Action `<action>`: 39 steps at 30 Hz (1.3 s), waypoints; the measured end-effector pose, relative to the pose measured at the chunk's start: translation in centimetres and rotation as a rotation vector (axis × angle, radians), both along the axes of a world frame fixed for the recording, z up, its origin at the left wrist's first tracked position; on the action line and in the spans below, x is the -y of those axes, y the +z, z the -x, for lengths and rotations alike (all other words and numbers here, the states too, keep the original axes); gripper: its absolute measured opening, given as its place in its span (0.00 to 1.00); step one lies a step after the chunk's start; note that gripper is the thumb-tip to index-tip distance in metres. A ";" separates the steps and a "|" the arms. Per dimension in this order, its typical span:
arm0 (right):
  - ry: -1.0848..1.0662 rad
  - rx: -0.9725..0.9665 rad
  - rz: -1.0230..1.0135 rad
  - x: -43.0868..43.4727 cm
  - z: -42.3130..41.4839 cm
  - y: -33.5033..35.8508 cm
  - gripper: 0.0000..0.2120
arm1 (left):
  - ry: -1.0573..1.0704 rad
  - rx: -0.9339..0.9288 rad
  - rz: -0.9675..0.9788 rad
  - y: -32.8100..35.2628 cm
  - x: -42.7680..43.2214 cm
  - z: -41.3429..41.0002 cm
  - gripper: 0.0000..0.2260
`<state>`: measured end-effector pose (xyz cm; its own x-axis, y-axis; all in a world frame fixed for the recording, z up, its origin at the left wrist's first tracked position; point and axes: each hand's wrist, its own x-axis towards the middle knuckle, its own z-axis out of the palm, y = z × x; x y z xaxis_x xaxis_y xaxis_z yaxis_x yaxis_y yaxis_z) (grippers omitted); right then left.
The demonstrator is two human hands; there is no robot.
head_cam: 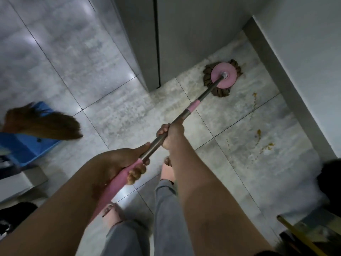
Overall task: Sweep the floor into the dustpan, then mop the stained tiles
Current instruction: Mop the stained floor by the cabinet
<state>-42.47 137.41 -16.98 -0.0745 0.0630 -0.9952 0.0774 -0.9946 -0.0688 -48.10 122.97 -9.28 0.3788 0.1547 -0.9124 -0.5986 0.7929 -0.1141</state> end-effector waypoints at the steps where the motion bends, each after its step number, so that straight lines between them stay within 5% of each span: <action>1: 0.016 -0.010 0.029 1.2 0.3 0.0 0.22 | 0.013 0.017 0.016 0.5 1.1 0.5 0.23; 6: 0.070 -0.027 0.048 1.2 0.9 0.1 0.21 | 0.056 0.059 0.019 1.0 1.3 1.0 0.22; 12: 0.034 -0.030 -0.066 -8.4 -1.8 -0.3 0.19 | 0.088 0.088 -0.046 -0.9 -8.2 -2.5 0.24; 21: -0.131 0.048 -0.093 -14.5 -8.2 -1.0 0.29 | -0.173 0.059 -0.057 -0.4 -16.0 -6.4 0.25; 31: -0.195 0.108 -0.057 -7.7 -10.0 -0.1 0.28 | -0.273 0.041 -0.040 -0.7 -9.8 -7.4 0.26; 39: -0.143 0.018 -0.027 8.0 -8.4 1.6 0.25 | -0.273 -0.107 -0.013 0.2 6.1 -6.7 0.26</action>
